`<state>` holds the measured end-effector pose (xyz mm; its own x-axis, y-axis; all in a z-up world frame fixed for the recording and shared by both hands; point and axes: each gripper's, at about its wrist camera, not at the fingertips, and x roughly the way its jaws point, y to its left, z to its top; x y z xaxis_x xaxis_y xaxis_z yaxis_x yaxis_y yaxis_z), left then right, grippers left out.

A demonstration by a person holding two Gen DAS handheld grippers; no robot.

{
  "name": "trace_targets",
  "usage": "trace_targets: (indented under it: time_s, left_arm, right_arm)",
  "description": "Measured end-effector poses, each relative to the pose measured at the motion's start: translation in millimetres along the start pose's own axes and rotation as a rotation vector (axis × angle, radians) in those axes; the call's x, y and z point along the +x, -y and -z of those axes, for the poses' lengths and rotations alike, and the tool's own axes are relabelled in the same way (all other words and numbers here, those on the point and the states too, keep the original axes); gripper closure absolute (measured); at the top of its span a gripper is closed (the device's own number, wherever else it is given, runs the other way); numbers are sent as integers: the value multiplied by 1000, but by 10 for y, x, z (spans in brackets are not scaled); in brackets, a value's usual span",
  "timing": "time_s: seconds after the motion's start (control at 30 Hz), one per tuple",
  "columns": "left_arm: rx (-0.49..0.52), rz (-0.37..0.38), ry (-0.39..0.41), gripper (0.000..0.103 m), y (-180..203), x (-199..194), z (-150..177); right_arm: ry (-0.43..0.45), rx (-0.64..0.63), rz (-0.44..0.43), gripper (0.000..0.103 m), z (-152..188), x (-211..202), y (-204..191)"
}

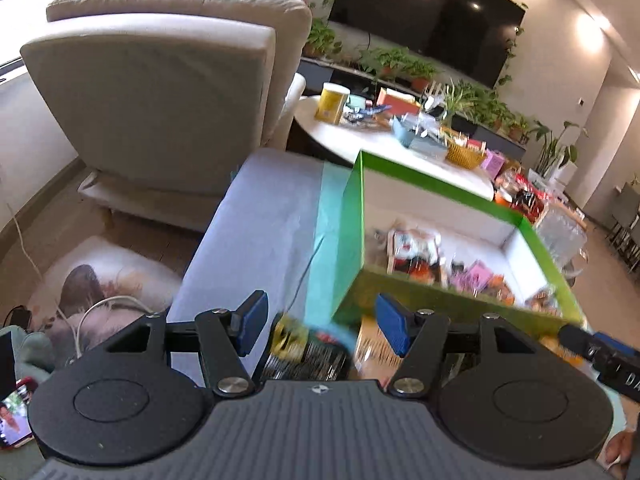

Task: Organize snacks
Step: 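Grasp the black square snack packet with the left gripper while the right moves to the yellow cake pack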

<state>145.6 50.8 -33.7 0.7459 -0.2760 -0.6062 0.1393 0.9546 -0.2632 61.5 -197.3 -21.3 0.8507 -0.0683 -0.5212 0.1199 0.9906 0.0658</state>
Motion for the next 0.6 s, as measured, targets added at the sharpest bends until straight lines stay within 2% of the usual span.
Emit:
trace_targets:
  time_s: [0.23,0.37,0.43,0.6]
  left_arm:
    - [68,-43,-45,46,15,107,187]
    - [118,46,-70,46,-10,204,208]
    - [146,87,-80,42,-12,230,228]
    - [250,70,-78,41,50,266,276]
  right_arm:
    - [-39,1,3,58,175,-129,58]
    - [-40,-19,26,58,239,-212,95]
    - [-41,-15,32,58,256,-235,127]
    - [-55,-2,35,58,281,-208,166]
